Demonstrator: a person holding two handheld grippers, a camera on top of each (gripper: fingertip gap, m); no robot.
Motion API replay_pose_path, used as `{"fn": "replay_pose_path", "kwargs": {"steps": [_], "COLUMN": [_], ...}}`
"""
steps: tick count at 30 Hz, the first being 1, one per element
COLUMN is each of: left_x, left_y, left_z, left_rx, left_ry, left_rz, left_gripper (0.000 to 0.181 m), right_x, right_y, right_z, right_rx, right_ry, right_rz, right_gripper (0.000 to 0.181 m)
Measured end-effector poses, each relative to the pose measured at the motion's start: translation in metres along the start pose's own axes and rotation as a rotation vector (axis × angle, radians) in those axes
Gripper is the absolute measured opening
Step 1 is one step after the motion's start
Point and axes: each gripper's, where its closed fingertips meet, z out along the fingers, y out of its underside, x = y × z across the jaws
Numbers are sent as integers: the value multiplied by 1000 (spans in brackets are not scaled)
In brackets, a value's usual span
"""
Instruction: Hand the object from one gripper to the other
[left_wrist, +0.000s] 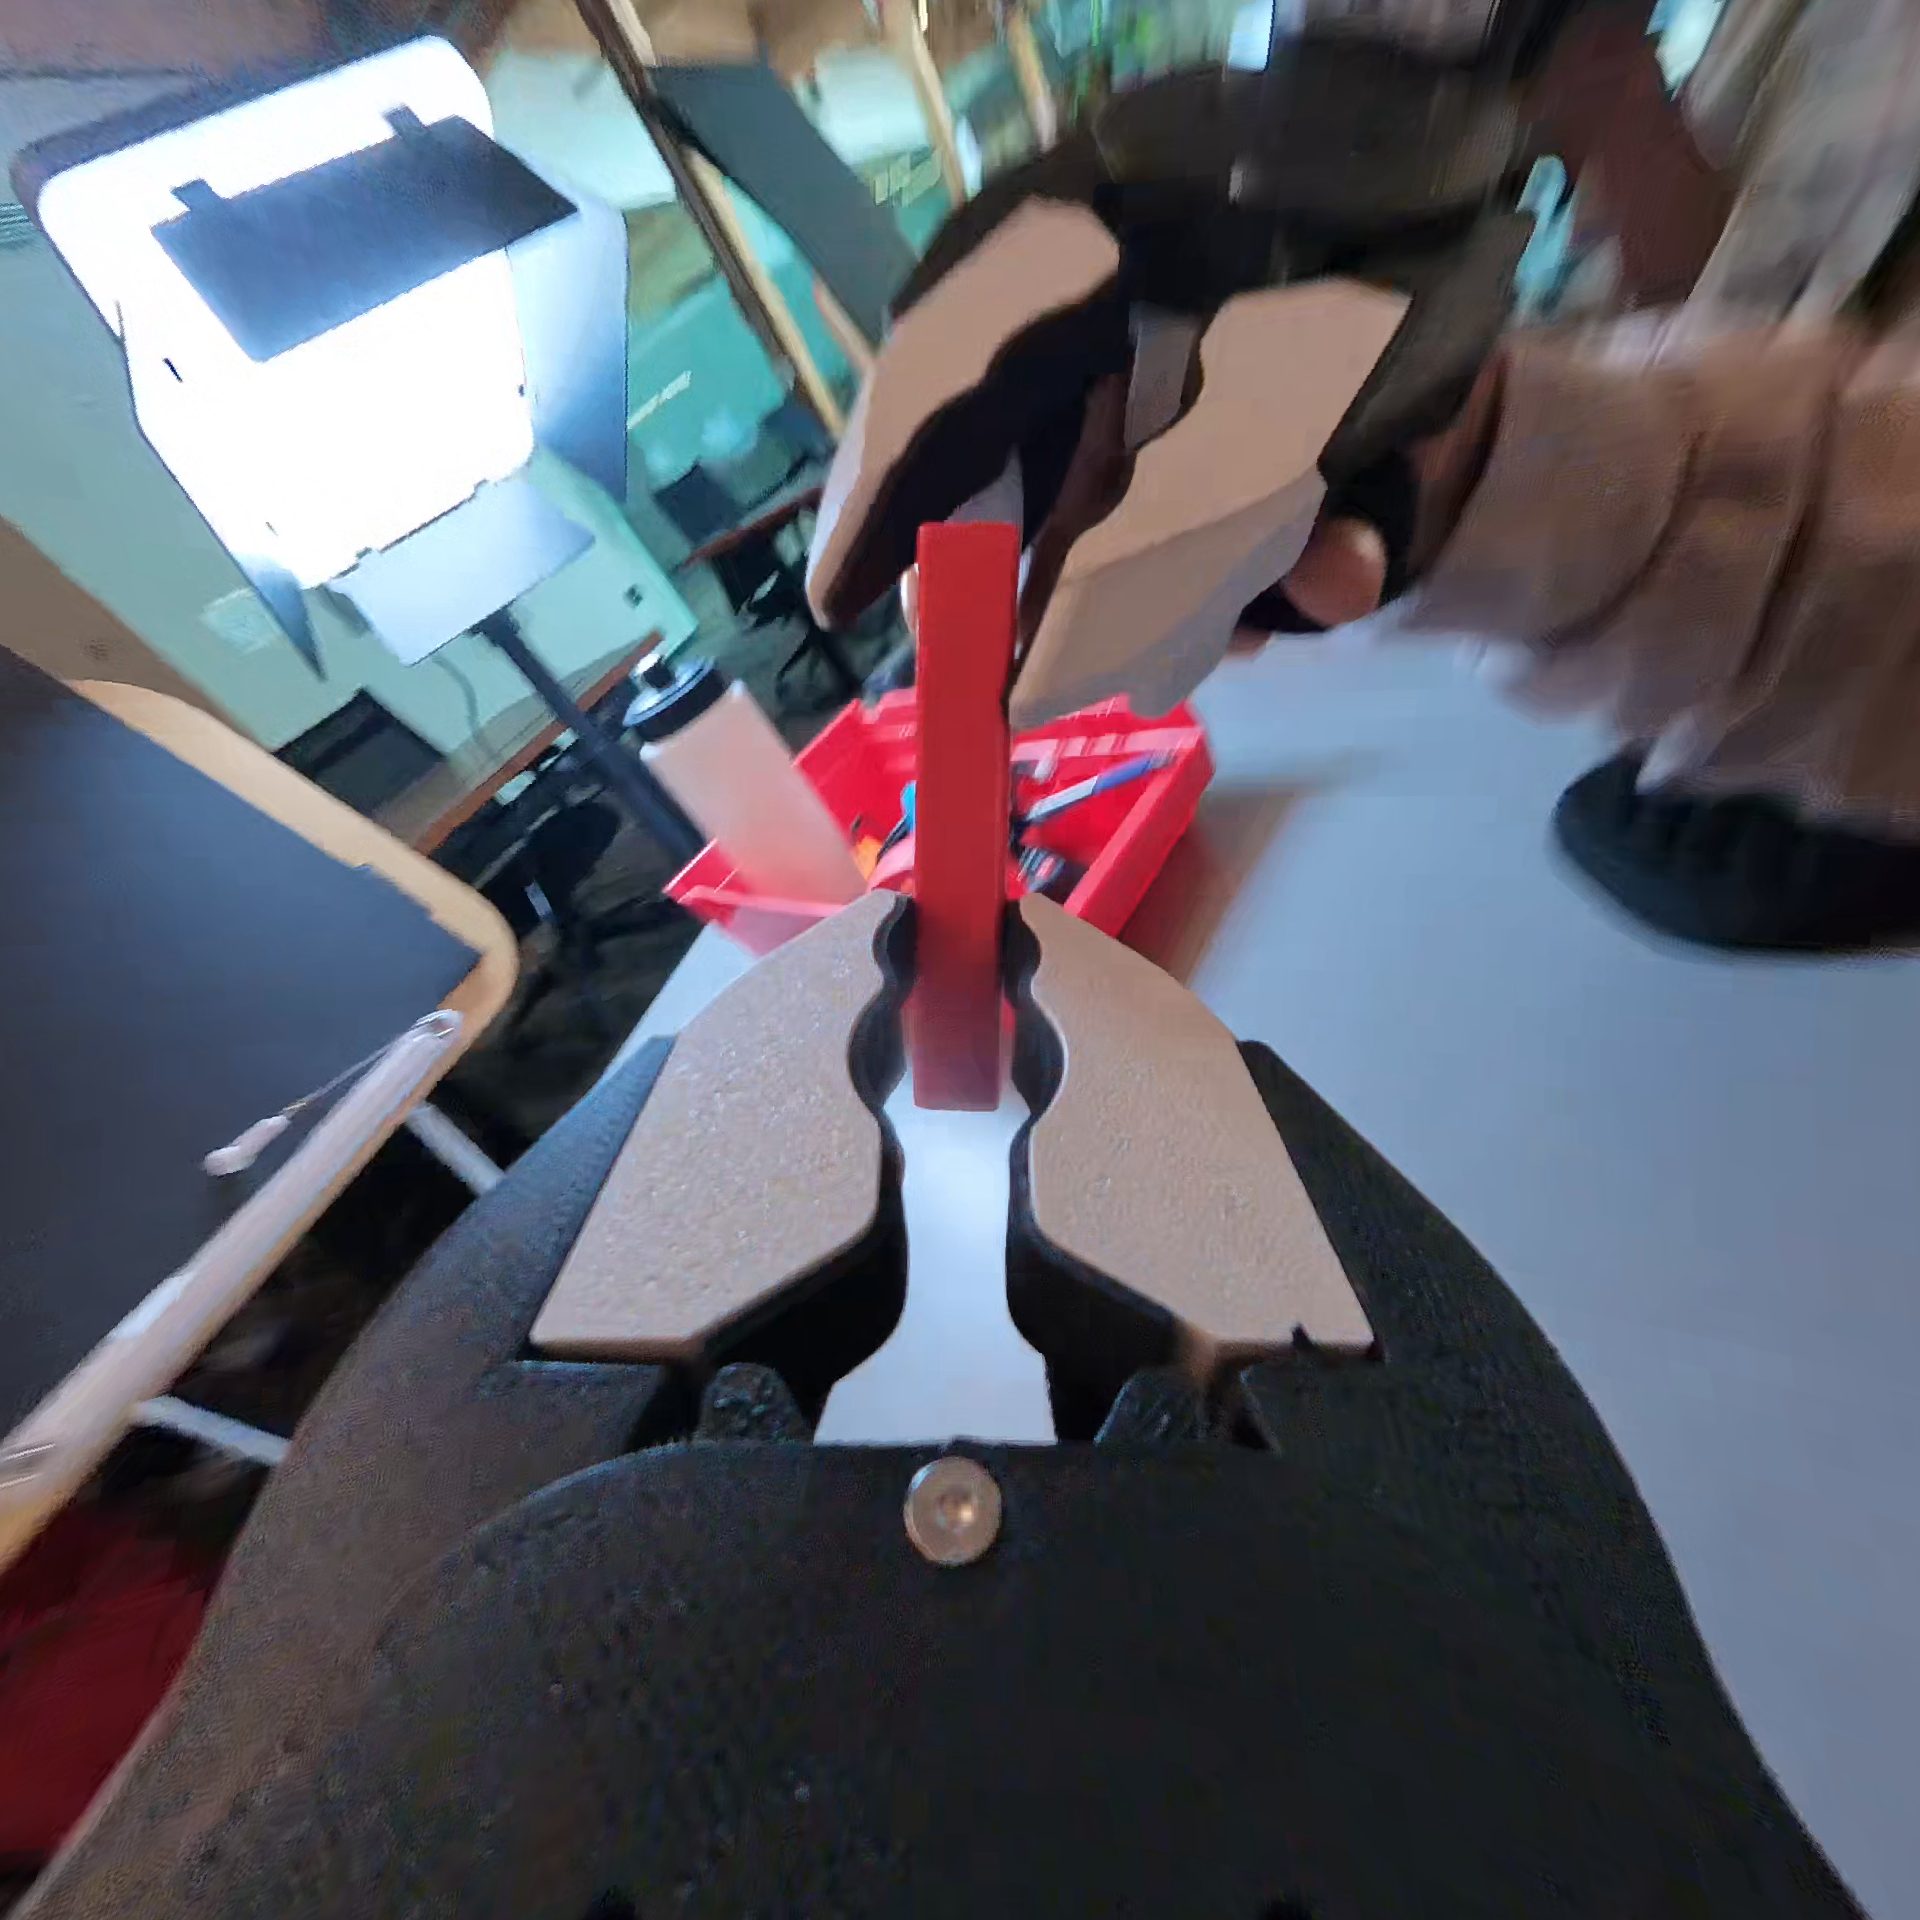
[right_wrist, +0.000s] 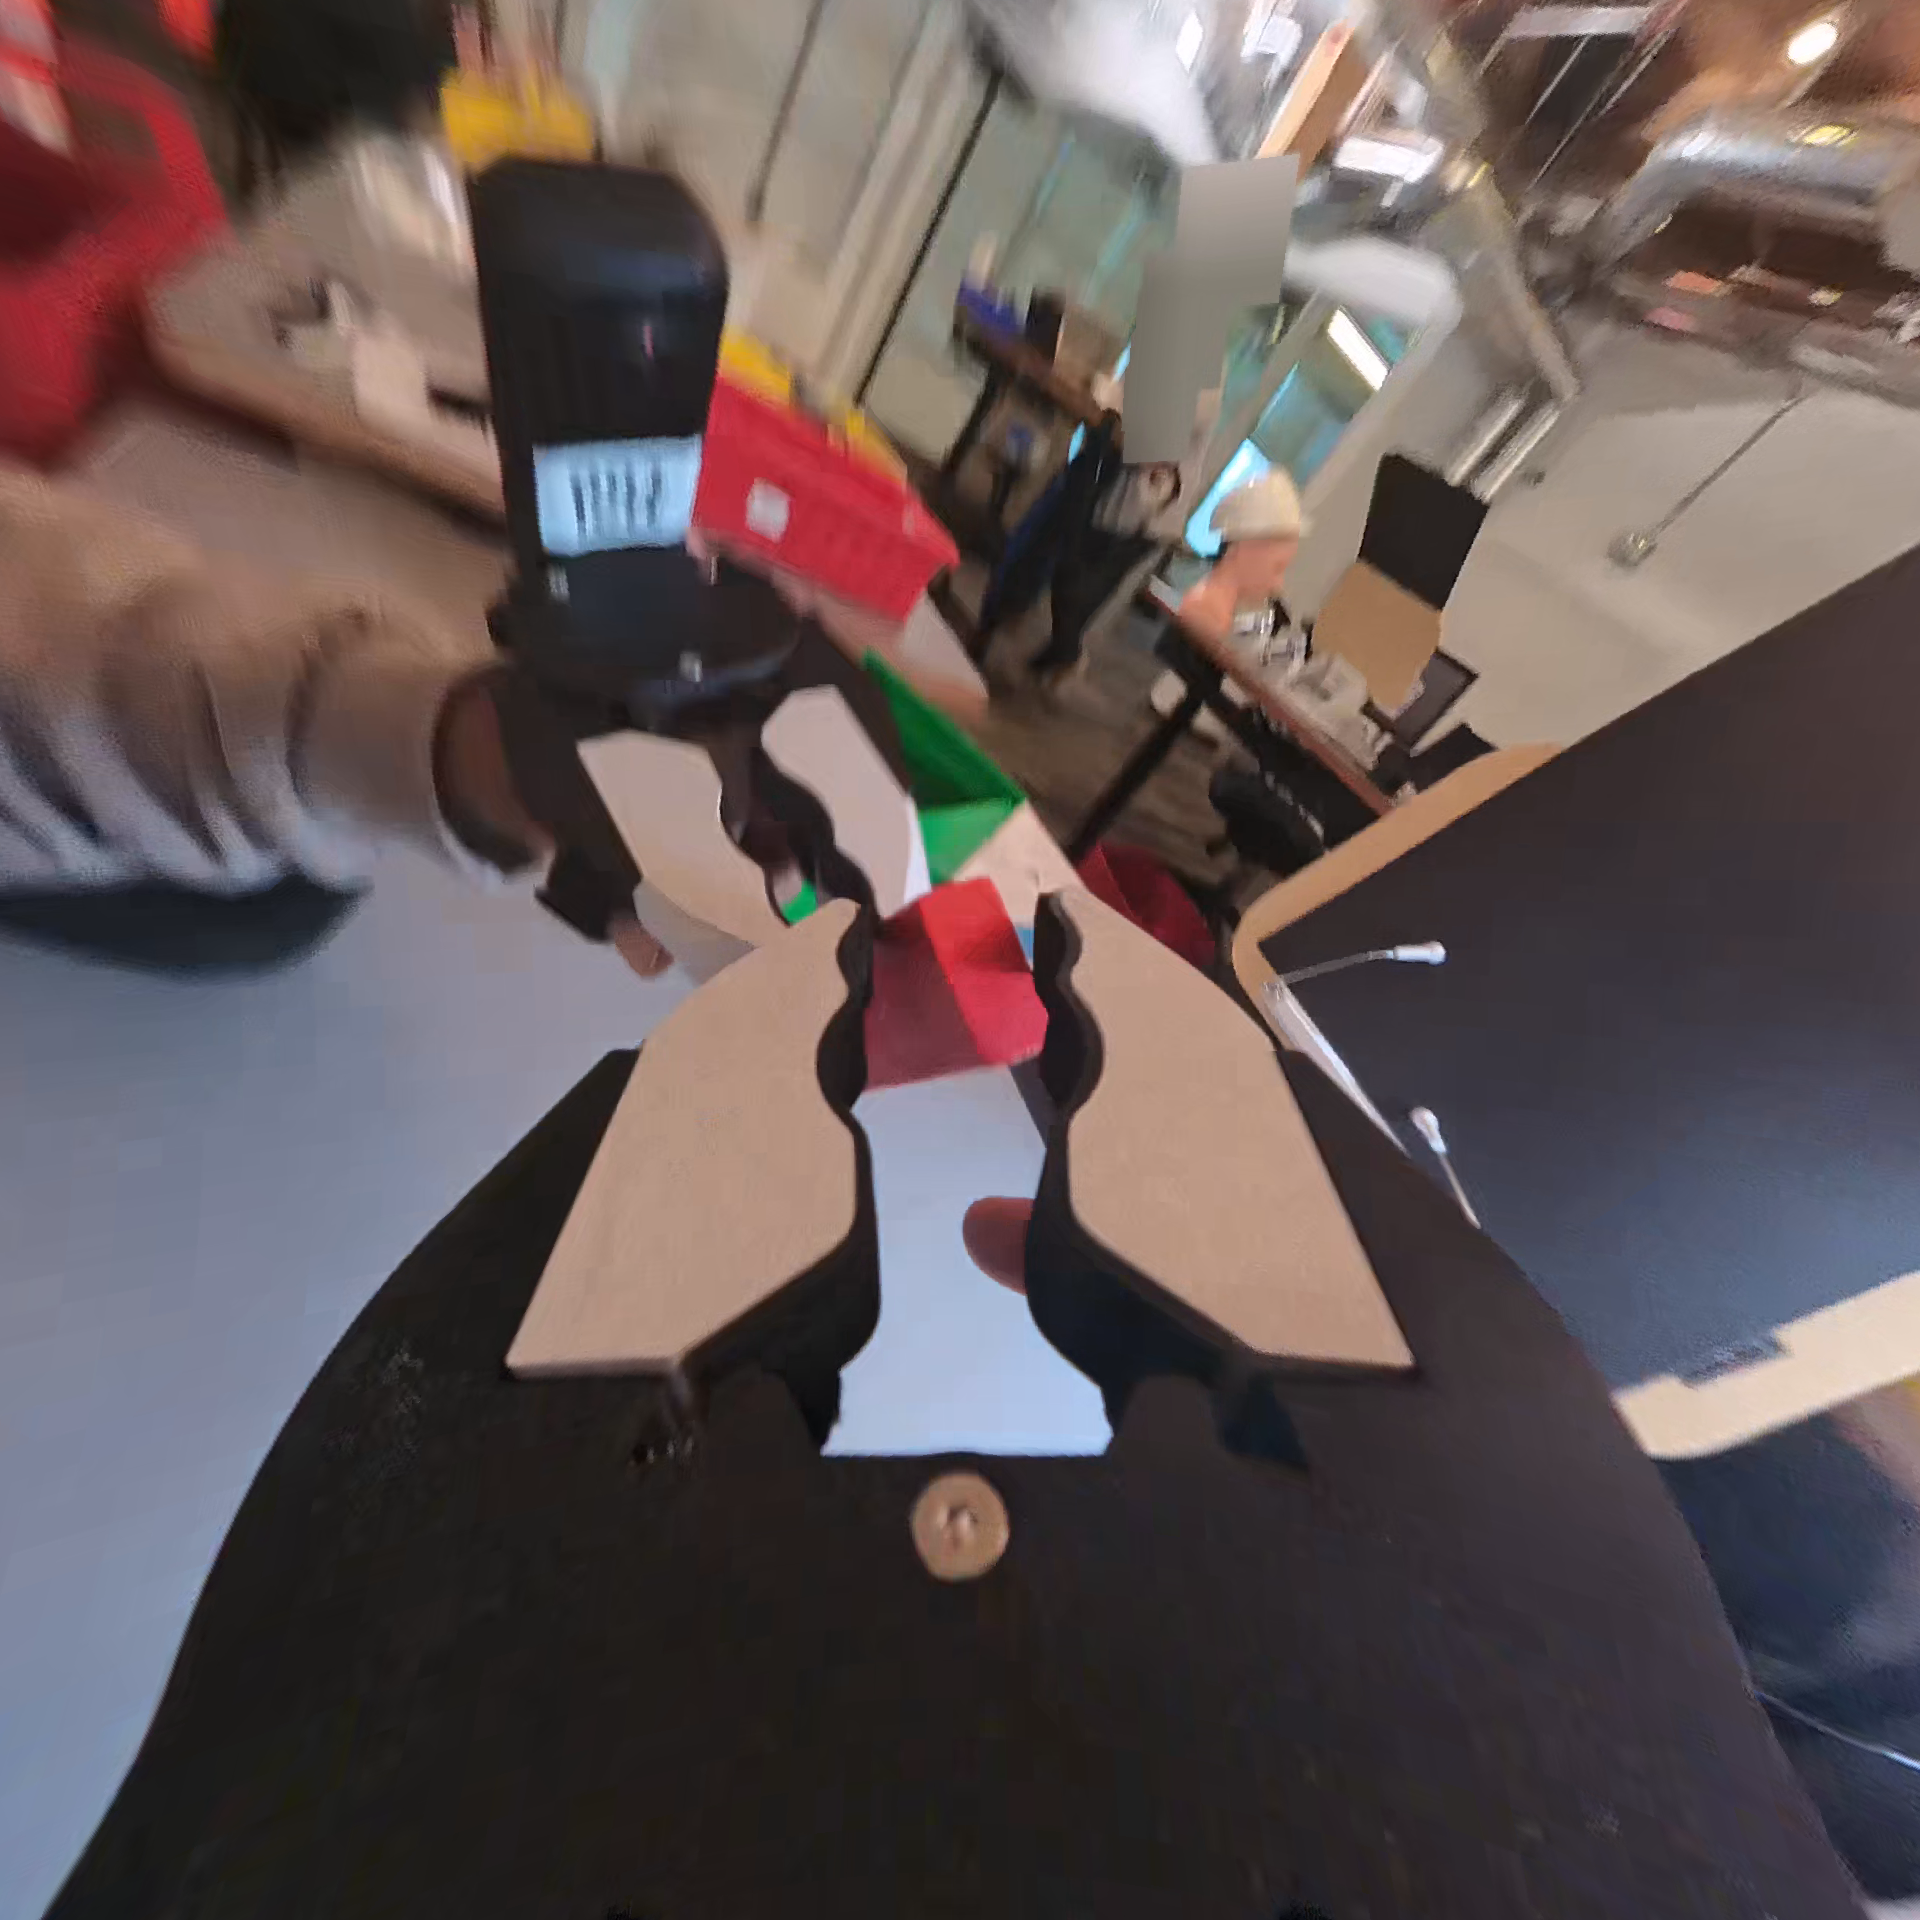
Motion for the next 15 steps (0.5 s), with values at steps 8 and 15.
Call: {"fn": "replay_pose_path", "kwargs": {"steps": [8, 15], "left_x": [-21, -38], "left_y": [-57, -52], "left_z": [-29, -34], "left_rx": [564, 689], "left_ry": [124, 65], "left_rz": [-594, -749], "left_gripper": [16, 15], "right_x": [8, -16], "right_y": [-3, 6], "right_z": [1, 41], "right_rx": [179, 175], "right_ry": [-90, -47], "right_rz": [334, 390], "right_gripper": [37, 31]}}
